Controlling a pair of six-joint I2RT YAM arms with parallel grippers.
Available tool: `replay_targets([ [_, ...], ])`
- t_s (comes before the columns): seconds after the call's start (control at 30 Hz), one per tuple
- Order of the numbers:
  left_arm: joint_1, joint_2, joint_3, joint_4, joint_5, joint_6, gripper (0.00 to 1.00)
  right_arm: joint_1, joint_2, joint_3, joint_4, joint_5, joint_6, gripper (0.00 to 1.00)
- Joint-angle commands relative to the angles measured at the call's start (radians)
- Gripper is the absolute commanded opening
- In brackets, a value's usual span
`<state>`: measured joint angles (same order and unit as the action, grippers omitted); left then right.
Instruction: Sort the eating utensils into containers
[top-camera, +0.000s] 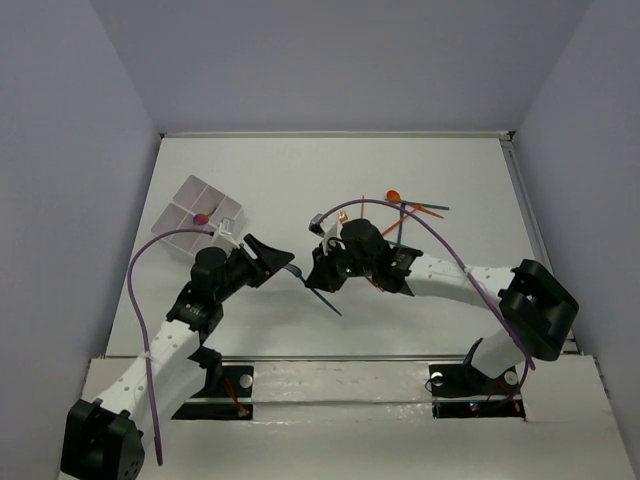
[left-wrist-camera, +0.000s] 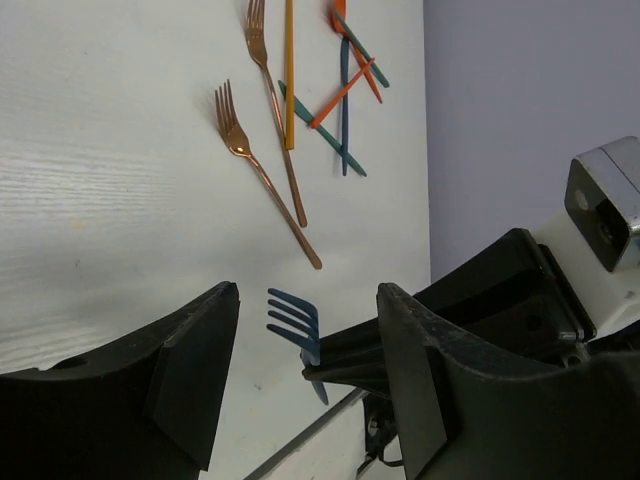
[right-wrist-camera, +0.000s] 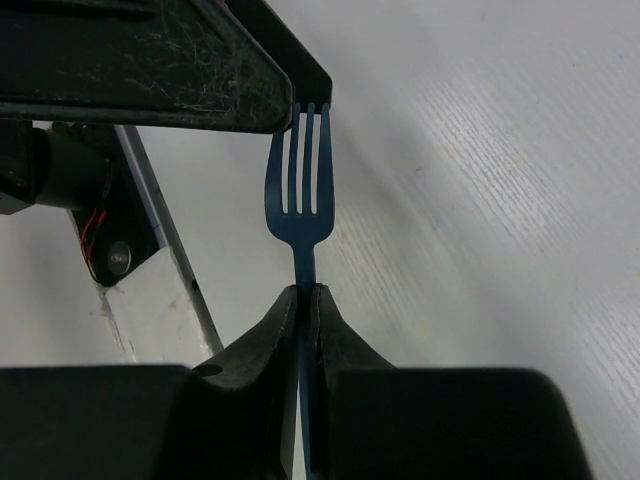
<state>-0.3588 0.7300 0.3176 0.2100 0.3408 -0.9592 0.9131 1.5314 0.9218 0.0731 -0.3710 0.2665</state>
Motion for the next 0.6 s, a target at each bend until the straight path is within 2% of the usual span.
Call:
replay_targets([
  [0.0, -0.006, -0.007, -0.017, 0.101, 0.027, -0.032, 0.67, 0.021, -0.017, 0.006, 0.088, -0.02, 0.026, 0.07],
  [0.4, -0.025, 0.014, -0.014, 0.126, 0.043, -0.041, 0.51, 0.04, -0.02, -0.003, 0.149, -0.005, 0.048, 0.07],
  [0.5, -0.025, 0.026, -0.018, 0.16, 0.059, -0.052, 0.38, 0.04, -0.016, -0.001, 0.152, 0.004, 0.048, 0.07],
  [0.53, -0.034, 0.028, -0.017, 0.164, 0.064, -0.055, 0.29, 0.04, -0.019, -0.003, 0.155, 0.01, 0.048, 0.07],
  [0.57, -0.034, 0.029, -0.015, 0.167, 0.067, -0.053, 0.26, 0.04, -0.02, -0.008, 0.157, 0.017, 0.048, 0.07],
])
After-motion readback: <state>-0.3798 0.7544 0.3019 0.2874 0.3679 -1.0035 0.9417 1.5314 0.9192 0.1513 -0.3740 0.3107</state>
